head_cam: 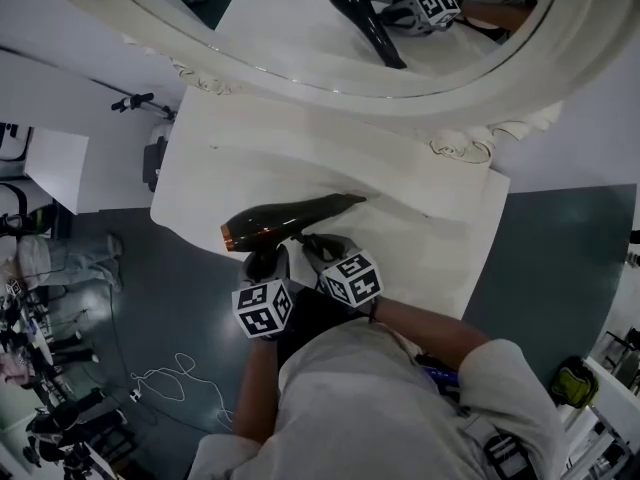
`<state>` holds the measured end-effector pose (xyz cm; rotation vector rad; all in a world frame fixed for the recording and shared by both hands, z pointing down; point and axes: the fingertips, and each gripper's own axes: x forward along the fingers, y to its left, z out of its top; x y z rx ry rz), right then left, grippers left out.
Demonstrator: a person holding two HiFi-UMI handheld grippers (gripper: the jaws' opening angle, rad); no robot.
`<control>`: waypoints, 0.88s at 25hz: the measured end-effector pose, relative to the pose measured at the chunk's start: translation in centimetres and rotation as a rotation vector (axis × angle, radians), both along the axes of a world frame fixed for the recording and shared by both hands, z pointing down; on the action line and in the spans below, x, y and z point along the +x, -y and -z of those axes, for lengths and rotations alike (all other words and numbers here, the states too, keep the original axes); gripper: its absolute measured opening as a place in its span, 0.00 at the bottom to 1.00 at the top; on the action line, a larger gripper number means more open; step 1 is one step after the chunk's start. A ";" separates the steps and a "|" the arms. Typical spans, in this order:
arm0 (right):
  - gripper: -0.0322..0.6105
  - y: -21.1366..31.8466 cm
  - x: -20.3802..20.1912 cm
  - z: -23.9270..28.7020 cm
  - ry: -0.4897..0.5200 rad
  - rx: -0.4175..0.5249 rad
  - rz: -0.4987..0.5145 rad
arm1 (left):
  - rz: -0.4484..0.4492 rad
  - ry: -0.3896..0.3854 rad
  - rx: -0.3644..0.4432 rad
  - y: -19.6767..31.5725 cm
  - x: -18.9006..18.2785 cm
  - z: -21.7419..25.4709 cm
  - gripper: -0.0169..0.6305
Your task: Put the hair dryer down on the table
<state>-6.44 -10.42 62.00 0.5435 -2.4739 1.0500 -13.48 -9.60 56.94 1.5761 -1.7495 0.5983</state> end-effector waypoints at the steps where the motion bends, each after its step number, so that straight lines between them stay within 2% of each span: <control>1: 0.26 0.1 0.1 0.0 -0.003 0.002 -0.003 | 0.004 -0.002 -0.001 0.0 0.0 -0.2 0.29; 9: 0.26 0.2 1.0 0.3 -0.042 0.036 -0.037 | -0.014 -0.007 -0.007 0.6 -0.1 -0.7 0.29; 22: 0.26 1.5 1.6 0.2 -0.075 0.043 -0.155 | -0.086 -0.039 -0.047 2.6 -1.2 -2.8 0.29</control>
